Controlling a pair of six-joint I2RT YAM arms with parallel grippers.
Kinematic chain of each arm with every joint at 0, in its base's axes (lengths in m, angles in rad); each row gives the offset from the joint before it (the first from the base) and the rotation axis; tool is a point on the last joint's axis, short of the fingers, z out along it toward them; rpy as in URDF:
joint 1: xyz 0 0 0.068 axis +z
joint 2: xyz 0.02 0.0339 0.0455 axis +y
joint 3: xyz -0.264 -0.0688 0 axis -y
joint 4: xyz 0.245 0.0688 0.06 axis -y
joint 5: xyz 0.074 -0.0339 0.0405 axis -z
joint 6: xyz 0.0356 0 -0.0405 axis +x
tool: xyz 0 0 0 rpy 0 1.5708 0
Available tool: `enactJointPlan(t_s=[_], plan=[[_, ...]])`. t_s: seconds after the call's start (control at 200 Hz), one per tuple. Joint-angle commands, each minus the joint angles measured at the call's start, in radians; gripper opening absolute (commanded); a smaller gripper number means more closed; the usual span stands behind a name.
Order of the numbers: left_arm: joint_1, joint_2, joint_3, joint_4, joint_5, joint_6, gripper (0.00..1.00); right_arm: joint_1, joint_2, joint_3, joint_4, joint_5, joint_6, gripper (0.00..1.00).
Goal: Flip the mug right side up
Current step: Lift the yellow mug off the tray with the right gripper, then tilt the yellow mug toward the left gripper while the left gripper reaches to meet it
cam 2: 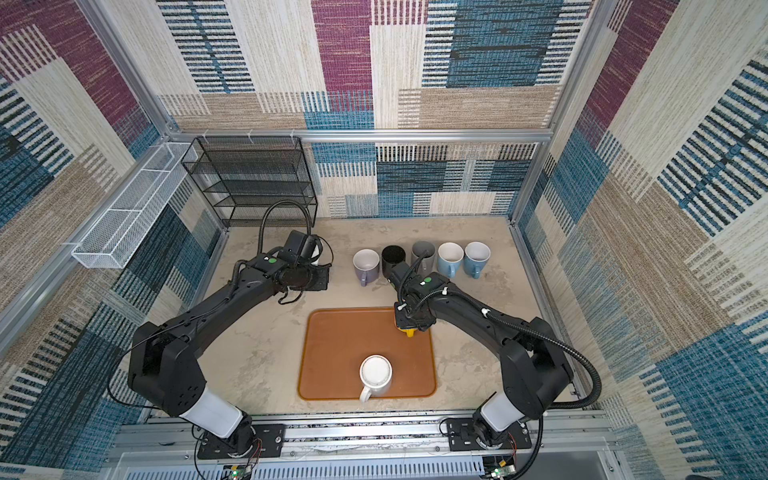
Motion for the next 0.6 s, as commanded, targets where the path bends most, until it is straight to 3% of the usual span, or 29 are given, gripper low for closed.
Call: enactJointPlan(t_s=[0.0, 0.13, 0.286, 0.486, 0.591], plan=[[0.0, -0.023, 0.0, 0.011, 0.03, -0.001, 0.08, -0.002, -0.028, 0.032, 0.075, -0.025, -0.03, 0.0], [0.009, -0.055, -0.005, 0.014, 0.059, 0.011, 0.08, -0.018, -0.064, 0.064, 0.119, -0.088, -0.053, 0.0], [0.069, -0.085, -0.025, 0.061, 0.257, -0.016, 0.09, -0.05, -0.098, 0.078, 0.234, -0.24, -0.082, 0.0], [0.107, -0.137, -0.058, 0.136, 0.41, -0.045, 0.1, -0.092, -0.112, 0.075, 0.404, -0.402, -0.055, 0.0], [0.134, -0.157, -0.073, 0.18, 0.509, -0.069, 0.15, -0.113, -0.111, 0.068, 0.498, -0.463, -0.026, 0.0]])
